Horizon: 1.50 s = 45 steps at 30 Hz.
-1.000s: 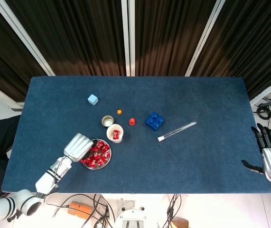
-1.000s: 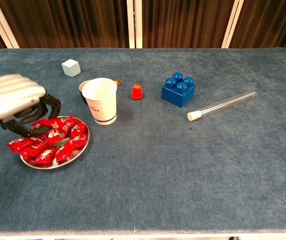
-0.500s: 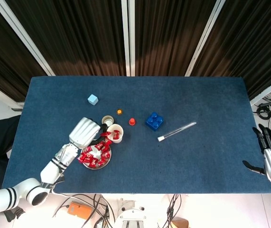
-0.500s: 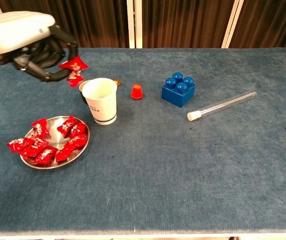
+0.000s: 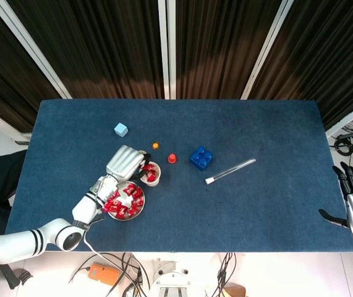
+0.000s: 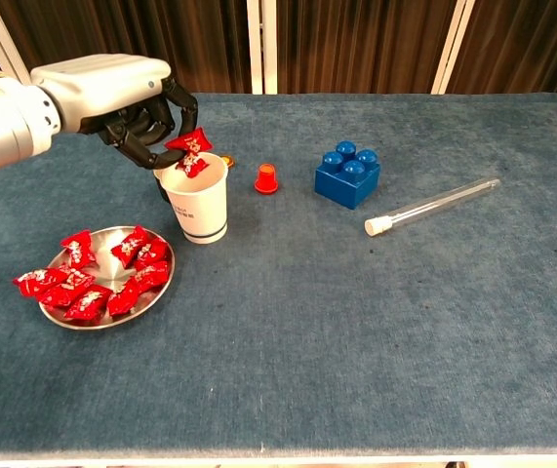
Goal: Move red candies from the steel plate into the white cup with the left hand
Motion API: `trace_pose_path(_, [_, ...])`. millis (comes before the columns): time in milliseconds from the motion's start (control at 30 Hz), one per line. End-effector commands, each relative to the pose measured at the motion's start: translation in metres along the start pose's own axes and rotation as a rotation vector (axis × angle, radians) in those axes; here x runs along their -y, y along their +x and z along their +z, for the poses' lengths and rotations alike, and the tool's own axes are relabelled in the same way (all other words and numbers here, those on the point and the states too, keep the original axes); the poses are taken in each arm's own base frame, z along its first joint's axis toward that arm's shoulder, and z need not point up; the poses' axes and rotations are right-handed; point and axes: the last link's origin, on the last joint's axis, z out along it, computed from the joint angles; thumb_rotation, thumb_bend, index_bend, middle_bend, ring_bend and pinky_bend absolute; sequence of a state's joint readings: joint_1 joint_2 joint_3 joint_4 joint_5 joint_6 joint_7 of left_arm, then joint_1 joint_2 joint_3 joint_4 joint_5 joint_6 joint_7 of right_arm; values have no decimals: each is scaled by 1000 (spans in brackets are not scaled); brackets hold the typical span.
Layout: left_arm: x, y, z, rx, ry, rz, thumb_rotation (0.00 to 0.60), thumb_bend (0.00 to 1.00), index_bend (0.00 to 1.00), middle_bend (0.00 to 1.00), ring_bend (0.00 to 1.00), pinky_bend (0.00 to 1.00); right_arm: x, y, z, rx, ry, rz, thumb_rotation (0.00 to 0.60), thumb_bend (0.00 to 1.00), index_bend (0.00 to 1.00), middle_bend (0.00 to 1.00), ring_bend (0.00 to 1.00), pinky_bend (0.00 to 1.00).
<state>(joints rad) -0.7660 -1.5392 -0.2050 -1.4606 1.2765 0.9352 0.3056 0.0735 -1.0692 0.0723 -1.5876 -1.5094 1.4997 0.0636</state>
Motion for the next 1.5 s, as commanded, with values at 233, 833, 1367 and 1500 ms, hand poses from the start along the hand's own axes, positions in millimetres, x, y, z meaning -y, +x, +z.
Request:
trace_pose_path(233, [6,-4,-3,41,25,53,600,368,543,837,760,752,0,-1,0,2,-2,0,600,189,0,27,0,120])
trace_pose_path(833, [13,23,-41,-110,42,-12,600,304,408,832,755,752,2,4,-2,-12,5,-2,600,189,0,27,0,134])
trace_pose_path(1367, [54,-34,-120,35,65,134,600,220,414,832,755,752,12,2,0,-7,47,-3,600,189,0,27,0,134])
trace_pose_path(1500, [52,-44,-112,81,24,210,600,225,422,832,755,752,13,4,-2,-15,46,-6,600,189,0,27,0,134])
